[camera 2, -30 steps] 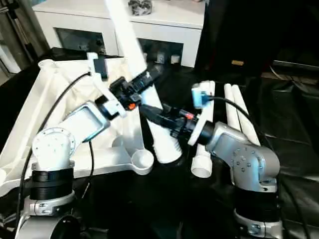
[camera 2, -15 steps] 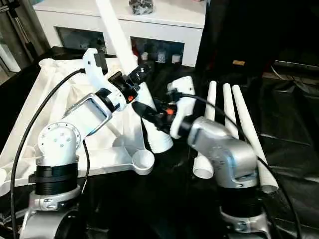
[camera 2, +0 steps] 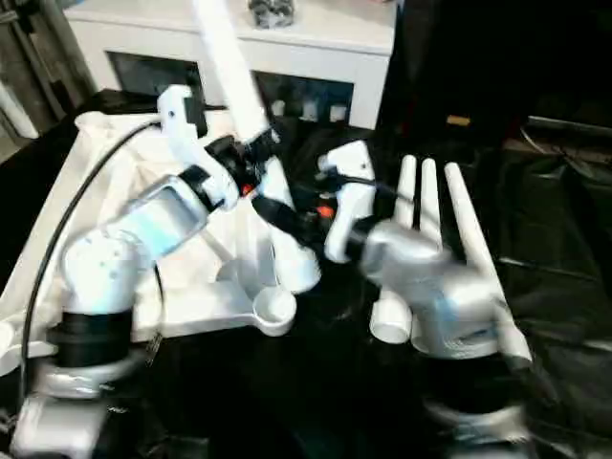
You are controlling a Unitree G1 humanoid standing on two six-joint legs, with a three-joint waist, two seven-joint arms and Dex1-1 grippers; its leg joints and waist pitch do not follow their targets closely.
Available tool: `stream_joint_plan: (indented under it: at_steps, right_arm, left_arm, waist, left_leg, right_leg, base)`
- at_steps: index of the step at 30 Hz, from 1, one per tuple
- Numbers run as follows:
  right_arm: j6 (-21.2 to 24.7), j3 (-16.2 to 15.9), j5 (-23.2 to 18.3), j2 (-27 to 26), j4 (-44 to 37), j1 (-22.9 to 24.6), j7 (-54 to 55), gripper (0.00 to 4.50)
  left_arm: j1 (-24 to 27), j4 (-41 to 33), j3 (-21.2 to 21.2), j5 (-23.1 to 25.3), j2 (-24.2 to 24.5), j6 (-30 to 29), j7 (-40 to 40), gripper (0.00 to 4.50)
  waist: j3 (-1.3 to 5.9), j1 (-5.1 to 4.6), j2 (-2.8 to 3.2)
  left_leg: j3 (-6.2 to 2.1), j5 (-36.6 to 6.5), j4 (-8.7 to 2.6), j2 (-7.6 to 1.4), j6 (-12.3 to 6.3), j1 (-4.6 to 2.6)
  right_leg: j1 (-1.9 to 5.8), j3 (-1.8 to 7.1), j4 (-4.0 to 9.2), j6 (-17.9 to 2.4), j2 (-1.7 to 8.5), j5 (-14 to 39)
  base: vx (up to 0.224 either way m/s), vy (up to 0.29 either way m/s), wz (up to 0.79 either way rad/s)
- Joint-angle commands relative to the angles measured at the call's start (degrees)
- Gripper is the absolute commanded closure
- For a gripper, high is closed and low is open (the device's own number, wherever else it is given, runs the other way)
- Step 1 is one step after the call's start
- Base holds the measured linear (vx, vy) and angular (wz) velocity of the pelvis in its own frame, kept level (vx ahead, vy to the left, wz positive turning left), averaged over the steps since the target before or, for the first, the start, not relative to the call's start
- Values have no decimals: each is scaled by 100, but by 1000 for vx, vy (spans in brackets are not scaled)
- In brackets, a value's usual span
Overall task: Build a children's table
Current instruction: Pick table leg
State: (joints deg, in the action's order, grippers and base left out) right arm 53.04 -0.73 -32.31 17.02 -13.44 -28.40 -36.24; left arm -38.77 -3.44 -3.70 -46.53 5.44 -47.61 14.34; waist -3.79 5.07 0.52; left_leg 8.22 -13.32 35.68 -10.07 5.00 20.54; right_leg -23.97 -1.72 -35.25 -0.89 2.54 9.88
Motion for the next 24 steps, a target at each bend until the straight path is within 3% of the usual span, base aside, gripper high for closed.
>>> stream_joint_plan:
  at_steps: [1,5,6,8,24]
  right_arm:
    - [359,153,-366,199,-212,-46,-301,138]
    - [465,122,-474,336,-237,-62,-473,138]
    - [531,-28,-475,536,-208,-67,-624,138]
    - [566,-114,-434,612,-172,-56,-641,138]
    - [1127,-211,-725,793,-228,84,-669,138]
  left_arm:
    - [-152,-16,172,-101,189,-111,560,266]
    - [-217,16,180,-266,234,-176,924,266]
    - [-295,88,225,-393,308,-214,1398,266]
    - [-329,124,304,-345,369,-188,1557,266]
    - [-464,187,515,-230,539,-119,2343,266]
  waist:
    - [465,22,-21]
    - [460,24,-27]
    - [452,7,-83]
    - [447,13,-56]
    - [434,25,-81]
  left_leg:
    - [10,322,-355,-132,-183,25]
    - [24,290,-352,-147,-167,33]
    - [46,261,-353,-131,-175,26]
    - [46,171,-355,-144,-169,27]
    - [62,-63,-379,-147,-82,47]
  right_leg:
    - [444,228,293,-1027,376,462]
    - [448,223,298,-1133,395,473]
    - [442,222,324,-1129,377,540]
    - [440,226,320,-1125,400,671]
    - [415,179,398,-811,423,1483]
  base:
    - [0,0,0]
    - [0,0,0]
    - [0,0,0]
    - [0,0,0]
    - [0,0,0]
